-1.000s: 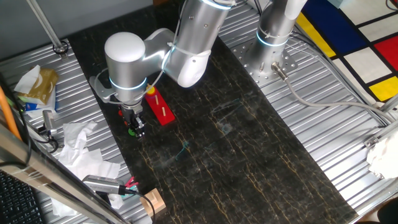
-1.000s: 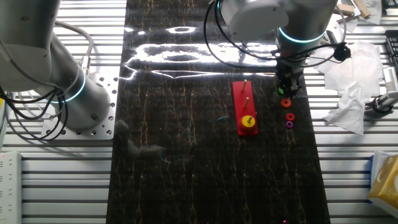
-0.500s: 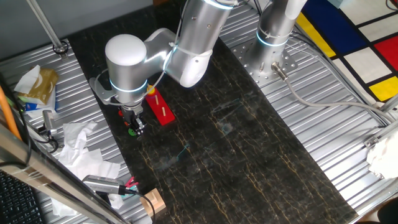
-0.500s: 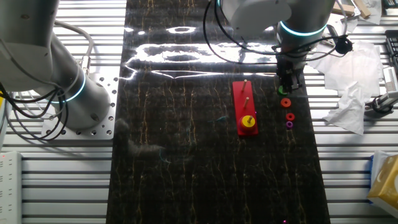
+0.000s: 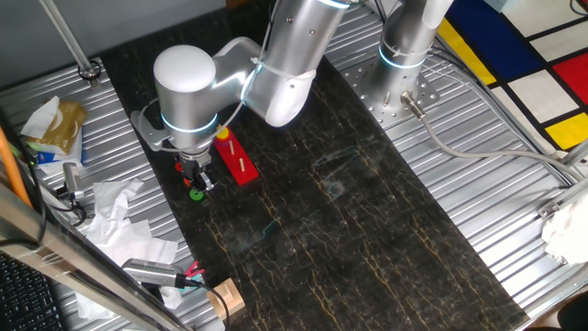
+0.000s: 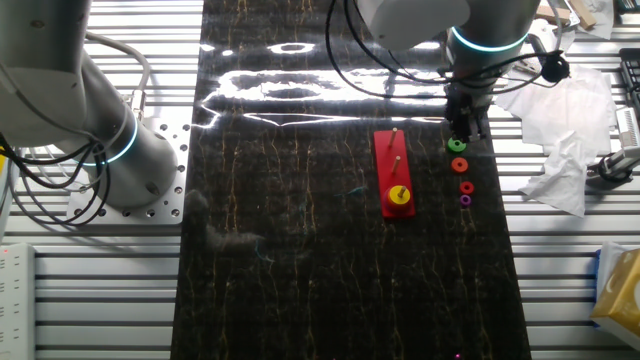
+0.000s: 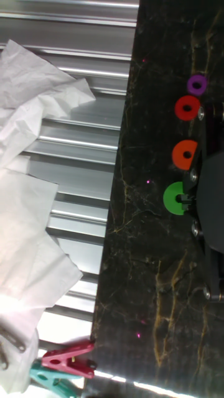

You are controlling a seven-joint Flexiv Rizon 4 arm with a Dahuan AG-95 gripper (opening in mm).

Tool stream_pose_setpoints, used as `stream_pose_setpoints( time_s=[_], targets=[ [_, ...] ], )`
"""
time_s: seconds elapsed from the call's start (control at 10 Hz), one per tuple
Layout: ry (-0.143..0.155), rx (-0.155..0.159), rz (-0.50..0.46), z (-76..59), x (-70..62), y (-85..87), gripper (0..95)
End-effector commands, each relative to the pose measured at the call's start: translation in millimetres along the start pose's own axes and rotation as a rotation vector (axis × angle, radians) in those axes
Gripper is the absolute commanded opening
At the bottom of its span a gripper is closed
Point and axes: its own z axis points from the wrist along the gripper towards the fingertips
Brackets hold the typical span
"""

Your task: Take out one Hanoi block and throw it aside

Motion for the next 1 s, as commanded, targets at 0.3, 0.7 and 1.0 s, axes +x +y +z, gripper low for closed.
stream_pose_setpoints(
  time_s=[0.3, 0.7, 1.0],
  targets=[
    [0.006, 0.012, -0.001, -9.7, 5.1, 0.4, 0.0],
    [0.006, 0.013, 0.001, -12.8, 7.5, 0.3, 0.0],
    [0.004, 0.008, 0.009, -13.0, 7.5, 0.3, 0.0]
  ],
)
